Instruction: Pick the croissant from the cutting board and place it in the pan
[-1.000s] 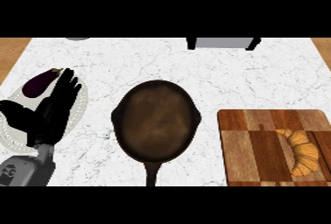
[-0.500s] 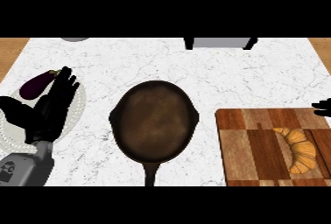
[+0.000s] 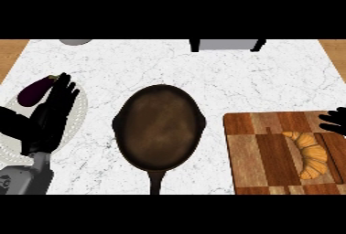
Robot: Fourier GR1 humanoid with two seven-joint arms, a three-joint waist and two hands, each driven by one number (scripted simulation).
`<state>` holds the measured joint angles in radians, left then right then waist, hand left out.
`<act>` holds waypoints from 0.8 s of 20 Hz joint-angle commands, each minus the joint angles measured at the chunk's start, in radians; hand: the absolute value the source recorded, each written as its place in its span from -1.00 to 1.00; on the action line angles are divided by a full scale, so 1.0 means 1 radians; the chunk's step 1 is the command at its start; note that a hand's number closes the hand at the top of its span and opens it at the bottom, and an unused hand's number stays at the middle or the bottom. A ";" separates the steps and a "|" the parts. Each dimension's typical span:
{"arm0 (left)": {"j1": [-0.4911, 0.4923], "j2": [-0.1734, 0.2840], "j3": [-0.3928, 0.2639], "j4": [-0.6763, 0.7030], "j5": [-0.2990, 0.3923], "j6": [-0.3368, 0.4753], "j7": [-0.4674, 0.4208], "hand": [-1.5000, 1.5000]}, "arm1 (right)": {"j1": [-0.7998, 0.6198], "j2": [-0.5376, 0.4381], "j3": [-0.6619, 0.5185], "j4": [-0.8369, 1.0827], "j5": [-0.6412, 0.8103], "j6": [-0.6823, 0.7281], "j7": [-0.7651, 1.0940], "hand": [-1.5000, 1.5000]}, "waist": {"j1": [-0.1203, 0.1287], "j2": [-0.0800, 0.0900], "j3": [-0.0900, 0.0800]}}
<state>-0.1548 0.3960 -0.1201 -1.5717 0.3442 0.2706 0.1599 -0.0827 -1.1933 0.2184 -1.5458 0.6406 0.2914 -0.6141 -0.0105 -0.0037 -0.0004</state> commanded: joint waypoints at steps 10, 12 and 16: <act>-0.032 -0.080 0.017 0.016 -0.081 -0.027 0.031 0.00 | 0.041 0.145 -0.077 -0.142 0.136 0.139 0.123 -1.00 | 0.011 0.004 0.000; -0.010 -0.037 0.079 0.002 -0.051 -0.062 0.035 0.00 | 0.054 0.194 -0.044 -0.090 0.223 0.069 0.123 -1.00 | 0.014 0.004 0.000; -0.047 -0.098 0.067 0.064 -0.086 -0.059 0.020 0.00 | -0.027 0.255 -0.055 -0.093 0.257 0.159 0.158 -1.00 | 0.012 0.005 0.000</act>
<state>-0.1784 0.3293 -0.0647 -1.5633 0.2753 0.2225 0.1901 -0.0552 -0.9845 0.1690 -1.6733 0.8440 0.4145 -0.4560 0.0010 -0.0001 0.0000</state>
